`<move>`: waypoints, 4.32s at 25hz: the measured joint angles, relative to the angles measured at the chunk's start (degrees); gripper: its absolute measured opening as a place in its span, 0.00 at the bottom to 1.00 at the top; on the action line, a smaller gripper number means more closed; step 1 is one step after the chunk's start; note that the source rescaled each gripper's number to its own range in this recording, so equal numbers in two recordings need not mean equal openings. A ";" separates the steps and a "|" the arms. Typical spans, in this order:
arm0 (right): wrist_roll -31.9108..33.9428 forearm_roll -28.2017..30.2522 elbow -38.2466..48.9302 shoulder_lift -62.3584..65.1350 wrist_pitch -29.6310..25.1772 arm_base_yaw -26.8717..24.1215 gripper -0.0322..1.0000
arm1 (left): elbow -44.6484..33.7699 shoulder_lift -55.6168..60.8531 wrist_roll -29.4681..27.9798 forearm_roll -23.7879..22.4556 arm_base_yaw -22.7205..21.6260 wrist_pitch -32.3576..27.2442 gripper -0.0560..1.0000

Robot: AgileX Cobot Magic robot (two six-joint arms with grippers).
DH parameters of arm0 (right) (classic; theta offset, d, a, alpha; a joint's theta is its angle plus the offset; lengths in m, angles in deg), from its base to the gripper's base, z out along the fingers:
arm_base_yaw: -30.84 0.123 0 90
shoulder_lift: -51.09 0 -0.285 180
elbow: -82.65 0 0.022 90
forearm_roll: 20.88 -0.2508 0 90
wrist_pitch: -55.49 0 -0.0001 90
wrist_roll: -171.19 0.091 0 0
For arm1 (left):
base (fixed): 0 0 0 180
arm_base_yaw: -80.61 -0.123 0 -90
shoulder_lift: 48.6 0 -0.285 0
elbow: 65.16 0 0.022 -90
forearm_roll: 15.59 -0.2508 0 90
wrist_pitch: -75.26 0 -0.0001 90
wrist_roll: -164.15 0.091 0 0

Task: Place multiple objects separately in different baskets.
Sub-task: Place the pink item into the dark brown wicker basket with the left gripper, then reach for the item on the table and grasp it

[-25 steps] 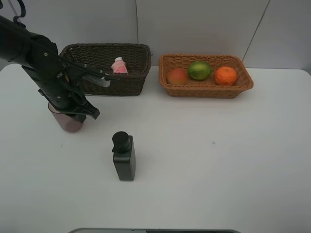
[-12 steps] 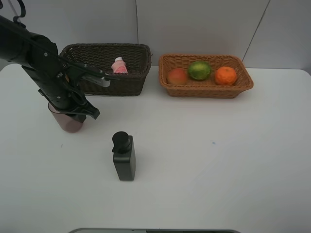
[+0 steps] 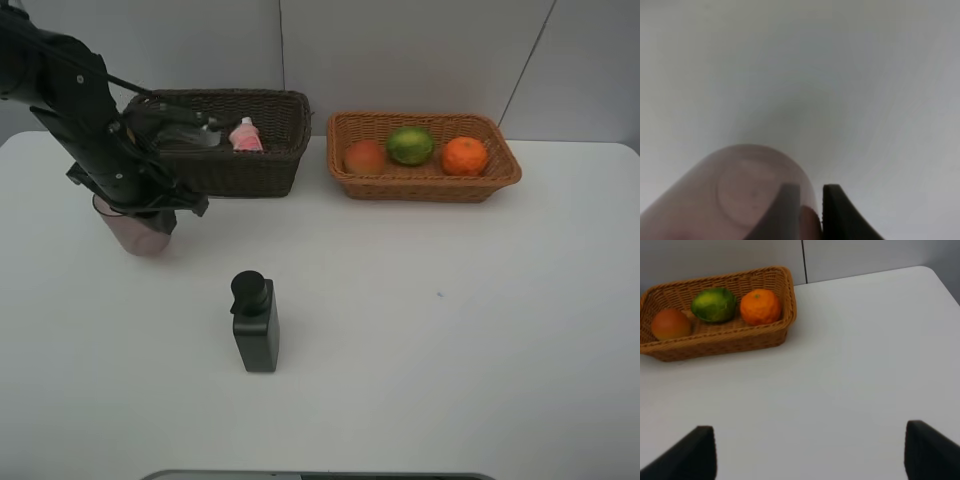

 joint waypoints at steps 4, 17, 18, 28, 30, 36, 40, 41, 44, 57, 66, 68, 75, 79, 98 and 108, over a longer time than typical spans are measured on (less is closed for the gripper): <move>0.00 0.00 0.00 0.00 0.00 0.00 0.64 | 6.97 1.34 -4.81 0.17 0.00 -7.05 0.06; 0.00 0.00 0.00 0.00 0.00 0.00 0.64 | 30.83 -2.28 -11.17 -7.02 -0.91 -14.24 0.06; 0.00 0.00 0.00 0.00 0.00 0.00 0.64 | 31.94 -3.25 -11.17 -7.70 -1.22 -13.67 0.06; 0.00 0.00 0.00 0.00 0.00 0.00 0.64 | 34.79 -14.76 -11.34 -8.75 -2.95 -1.80 0.06; 0.00 0.00 0.00 0.00 0.00 0.00 0.64 | 34.79 -16.75 -11.34 -8.83 -3.47 0.24 0.06; 0.00 0.00 0.00 0.00 0.00 0.00 0.64 | 34.79 -21.07 -11.34 -8.89 -4.91 5.34 0.06; 0.00 0.00 0.00 0.00 0.00 0.00 0.64 | 34.79 -22.99 -11.29 -8.89 -5.52 7.52 0.06; 0.00 0.00 0.00 0.00 0.00 0.00 0.64 | 34.79 -23.30 -11.29 -8.89 -5.52 7.86 0.06; 0.00 0.00 0.00 0.00 0.00 0.00 0.64 | 34.92 -24.27 -11.29 -8.84 -5.52 8.37 0.06; 0.00 0.00 0.00 0.00 0.00 0.00 0.64 | 34.97 -24.95 -11.17 -7.55 -5.52 7.76 0.09; 0.00 0.00 0.00 0.00 0.00 0.00 0.64 | 34.97 -22.44 -11.17 -7.36 -5.52 6.19 0.77; 0.00 0.00 0.00 0.00 0.00 0.00 0.64 | 34.97 -21.06 -11.17 -7.36 -5.46 4.84 0.79; 0.00 0.00 0.00 0.00 0.00 0.00 0.64 | 34.97 -15.07 -11.12 -7.31 -3.21 -5.09 0.80; 0.00 0.00 0.00 0.00 0.00 0.00 0.64 | 34.97 -11.60 -10.99 -7.21 -0.60 -9.37 0.80; 0.00 0.00 0.00 0.00 0.00 0.00 0.64 | 19.69 1.36 -18.16 -4.93 19.26 -18.85 1.00; 0.00 0.00 0.00 0.00 0.00 0.00 0.64 | 18.37 2.09 -32.52 -3.24 28.25 -25.77 1.00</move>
